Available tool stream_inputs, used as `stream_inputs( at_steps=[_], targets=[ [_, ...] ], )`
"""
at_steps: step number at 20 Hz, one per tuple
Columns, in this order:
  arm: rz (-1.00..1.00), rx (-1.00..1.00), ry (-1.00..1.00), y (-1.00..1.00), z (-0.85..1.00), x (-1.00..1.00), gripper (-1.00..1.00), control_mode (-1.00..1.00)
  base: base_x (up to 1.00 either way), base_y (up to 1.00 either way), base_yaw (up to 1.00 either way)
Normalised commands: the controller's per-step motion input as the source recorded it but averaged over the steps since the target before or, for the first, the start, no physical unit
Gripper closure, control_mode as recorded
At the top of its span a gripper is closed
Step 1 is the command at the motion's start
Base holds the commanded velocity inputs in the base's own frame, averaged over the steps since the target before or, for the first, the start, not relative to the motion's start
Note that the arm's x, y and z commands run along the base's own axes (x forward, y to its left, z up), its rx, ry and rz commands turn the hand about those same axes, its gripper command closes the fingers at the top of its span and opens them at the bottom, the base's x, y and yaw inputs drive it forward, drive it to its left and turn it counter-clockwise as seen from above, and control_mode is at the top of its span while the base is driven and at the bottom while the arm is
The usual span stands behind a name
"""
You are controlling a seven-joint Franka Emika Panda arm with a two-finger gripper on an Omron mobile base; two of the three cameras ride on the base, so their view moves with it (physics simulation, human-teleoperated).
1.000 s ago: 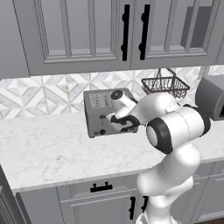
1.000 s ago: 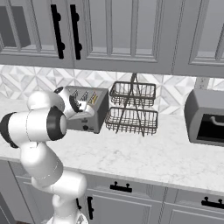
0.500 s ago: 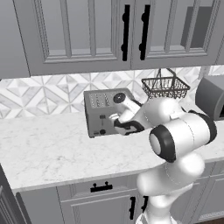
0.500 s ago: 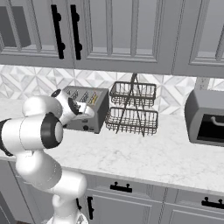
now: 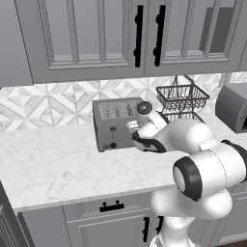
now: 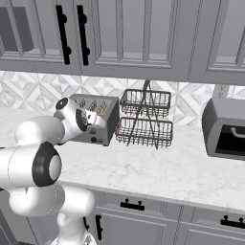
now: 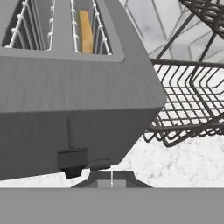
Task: Start the toaster. Once the lever pops up, take the bread to the plate on the dining counter.
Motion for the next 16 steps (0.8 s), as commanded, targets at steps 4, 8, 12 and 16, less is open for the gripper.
stream_inputs(
  at_steps=[4,8,12,16],
  targets=[
    [0.0,0.07,-0.07,0.0,0.54,-0.01,1.0,-1.0,0.0,0.0,0.0],
    [0.01,0.03,-0.04,0.0,0.46,0.0,1.0,-1.0,0.0,0.0,0.0],
    [0.04,0.0,-0.01,0.0,0.46,0.0,1.0,-1.0,0.0,0.0,0.0],
    [0.01,0.0,-0.04,0.0,0.41,0.0,1.0,-1.0,0.0,0.0,0.0]
  ],
)
